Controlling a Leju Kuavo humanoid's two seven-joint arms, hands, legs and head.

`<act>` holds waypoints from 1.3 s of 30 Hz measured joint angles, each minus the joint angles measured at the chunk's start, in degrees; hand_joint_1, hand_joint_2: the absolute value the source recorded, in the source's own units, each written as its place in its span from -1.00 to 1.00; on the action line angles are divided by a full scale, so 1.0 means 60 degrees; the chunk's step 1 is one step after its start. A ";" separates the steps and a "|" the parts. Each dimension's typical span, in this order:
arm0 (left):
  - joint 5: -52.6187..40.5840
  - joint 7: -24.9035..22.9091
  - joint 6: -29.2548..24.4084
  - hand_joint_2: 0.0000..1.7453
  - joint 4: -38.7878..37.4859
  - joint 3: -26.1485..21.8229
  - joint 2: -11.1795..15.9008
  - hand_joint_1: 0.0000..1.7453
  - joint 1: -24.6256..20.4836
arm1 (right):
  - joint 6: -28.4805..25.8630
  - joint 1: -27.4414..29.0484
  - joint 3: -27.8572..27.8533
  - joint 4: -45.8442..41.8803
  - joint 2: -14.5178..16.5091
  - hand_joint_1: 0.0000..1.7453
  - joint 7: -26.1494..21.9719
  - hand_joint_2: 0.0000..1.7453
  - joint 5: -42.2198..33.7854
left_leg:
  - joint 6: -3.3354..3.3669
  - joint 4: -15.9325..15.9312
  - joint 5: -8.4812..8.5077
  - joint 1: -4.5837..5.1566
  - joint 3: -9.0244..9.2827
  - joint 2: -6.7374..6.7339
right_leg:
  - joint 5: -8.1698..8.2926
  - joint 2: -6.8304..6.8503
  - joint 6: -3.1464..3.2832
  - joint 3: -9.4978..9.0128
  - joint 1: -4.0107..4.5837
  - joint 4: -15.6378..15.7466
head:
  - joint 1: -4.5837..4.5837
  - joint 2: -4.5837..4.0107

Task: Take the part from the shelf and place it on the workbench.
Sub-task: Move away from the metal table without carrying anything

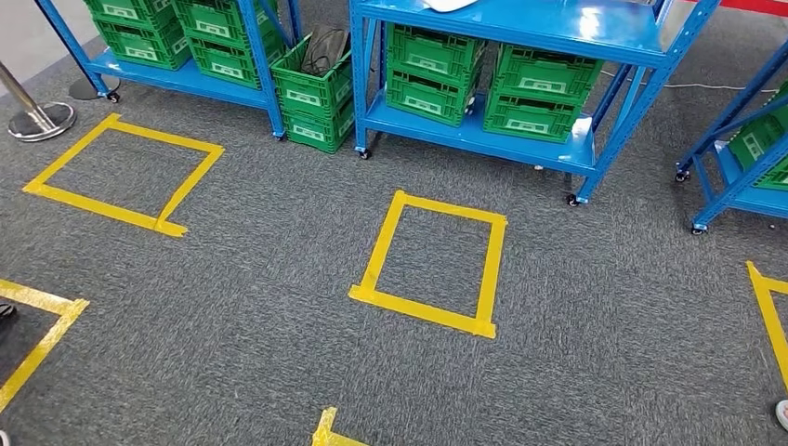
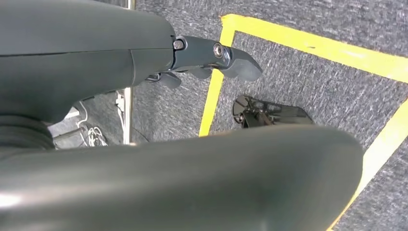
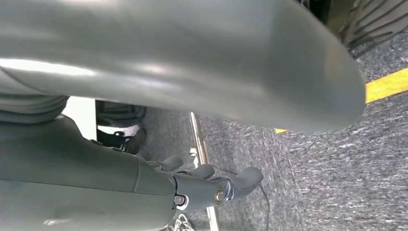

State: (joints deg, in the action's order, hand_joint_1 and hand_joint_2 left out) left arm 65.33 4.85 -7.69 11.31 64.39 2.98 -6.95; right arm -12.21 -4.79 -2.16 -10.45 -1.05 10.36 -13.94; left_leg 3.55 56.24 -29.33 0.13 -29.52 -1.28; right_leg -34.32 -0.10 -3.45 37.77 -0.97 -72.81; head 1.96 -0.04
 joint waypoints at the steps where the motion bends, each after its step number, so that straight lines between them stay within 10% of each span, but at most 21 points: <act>1: -0.0026 0.0009 0.0039 -1.00 -0.0003 0.0000 -0.0005 -1.00 0.0003 | 0.0025 0.0015 0.0000 0.0000 0.0001 -1.00 -0.0017 -1.00 -0.0015 | -0.0015 0.0005 -0.0028 0.0008 0.0033 -0.0005 | 0.0044 0.0001 0.0005 0.0025 0.0001 -0.0047 | 0.0008 0.0000; 4: -0.0071 0.0110 0.0128 -1.00 -0.0006 0.0000 -0.0017 -1.00 0.0009 | 0.0108 0.0064 0.0000 0.0001 -0.0002 -1.00 -0.0035 -1.00 -0.0055 | -0.0092 0.0010 -0.0153 0.0012 0.0223 -0.0028 | 0.0895 0.0047 0.0127 -0.0632 0.0023 0.1431 | 0.0072 0.0000; 10: -0.0055 0.0200 0.0391 -1.00 -0.0015 0.0000 -0.0040 -1.00 -0.0026 | 0.0276 0.0057 0.0000 0.0002 -0.0018 -1.00 -0.0180 -1.00 -0.0047 | -0.0402 0.0235 -0.0270 -0.0029 0.0433 -0.0113 | 0.0952 0.0121 0.0535 -0.1183 0.0154 0.2622 | 0.0057 0.0000; 14: -0.0035 0.0170 0.0402 -1.00 -0.0024 0.0000 -0.0046 -1.00 -0.0020 | 0.0334 0.0042 0.0003 0.0002 -0.0021 -1.00 -0.0307 -1.00 0.0003 | -0.0512 0.1784 -0.0433 -0.0095 -0.0514 0.0094 | 0.0804 0.0070 0.0678 -0.1617 0.0104 0.2735 | -0.0081 0.0000; 18: 0.0083 0.0103 0.0393 -1.00 -0.0053 0.0000 -0.0039 -1.00 0.0027 | 0.0393 0.0032 0.0027 0.0000 -0.0015 -1.00 -0.0345 -1.00 0.0111 | -0.0558 0.2839 -0.0704 -0.0131 -0.1817 0.0126 | 0.0439 -0.0069 0.0633 -0.1909 0.0087 0.2739 | -0.0267 0.0000; 22: 0.0190 -0.0035 0.0393 -1.00 -0.0092 -0.0012 -0.0031 -1.00 0.0052 | 0.0339 0.0050 0.0096 0.0003 -0.0007 -1.00 -0.0244 -1.00 0.0199 | -0.0547 0.0950 0.0522 -0.0099 -0.1435 0.0131 | -0.0062 -0.0112 0.0428 -0.2414 0.0034 0.2753 | -0.0370 0.0000; 26: 0.0208 -0.0105 0.0398 -1.00 -0.0099 -0.0050 -0.0073 -1.00 0.0036 | 0.0270 -0.0031 0.0107 -0.0001 -0.0008 -1.00 -0.0252 -1.00 0.0203 | -0.0304 0.0707 0.0443 -0.0056 -0.1090 0.0140 | -0.0196 -0.0098 0.0163 -0.2776 0.0035 0.2714 | -0.0367 0.0000; 29: 0.0210 -0.0184 0.0380 -1.00 -0.0119 -0.0071 -0.0082 -1.00 0.0043 | 0.0273 -0.0060 0.0117 -0.0001 -0.0004 -1.00 -0.0332 -1.00 0.0199 | -0.0140 0.0574 0.0298 -0.0063 -0.0684 0.0155 | -0.0219 -0.0065 0.0096 -0.2143 0.0025 0.1466 | -0.0238 0.0000; 32: 0.0224 -0.0200 0.0375 -1.00 -0.0131 -0.0101 -0.0082 -1.00 0.0039 | 0.0241 -0.0029 0.0120 0.0000 -0.0005 -1.00 -0.0379 -1.00 0.0174 | -0.0066 0.0468 0.0062 0.0002 -0.0327 0.0190 | -0.0901 -0.0059 0.0086 -0.0931 0.0048 0.0145 | -0.0138 0.0000; 34: 0.0236 -0.0203 0.0372 -1.00 -0.0137 -0.0127 -0.0083 -1.00 0.0056 | 0.0191 0.0018 0.0120 0.0004 -0.0005 -1.00 -0.0393 -1.00 0.0132 | -0.0040 0.0432 -0.0132 0.0055 -0.0104 0.0201 | -0.0822 -0.0052 0.0163 -0.0591 0.0081 0.0411 | -0.0066 0.0000; 37: 0.0246 -0.0208 0.0348 -1.00 -0.0145 -0.0151 -0.0109 -1.00 0.0053 | 0.0092 0.0037 0.0119 0.0014 -0.0024 -1.00 -0.0406 -1.00 0.0058 | -0.0041 0.0409 -0.0411 0.0117 0.0224 0.0141 | 0.0387 0.0166 0.0436 -0.0730 0.0207 0.1744 | 0.0035 0.0000; 39: 0.0251 -0.0222 0.0325 -1.00 -0.0145 -0.0161 -0.0140 -1.00 0.0041 | 0.0045 -0.0036 0.0117 0.0006 -0.0048 -1.00 -0.0412 -1.00 0.0036 | -0.0147 0.0459 -0.0525 0.0116 0.0422 0.0076 | 0.0467 0.0248 0.0540 -0.0823 0.0256 0.2035 | 0.0068 0.0000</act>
State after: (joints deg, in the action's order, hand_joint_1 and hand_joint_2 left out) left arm 66.83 3.52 -5.74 10.44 63.42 2.14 -6.70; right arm -11.93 -5.01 -1.46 -10.41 -1.34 7.89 -13.73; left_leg 2.67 59.00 -32.48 0.83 -26.99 -0.83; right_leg -31.51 1.38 -0.21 32.83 0.57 -60.60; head 2.36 -0.04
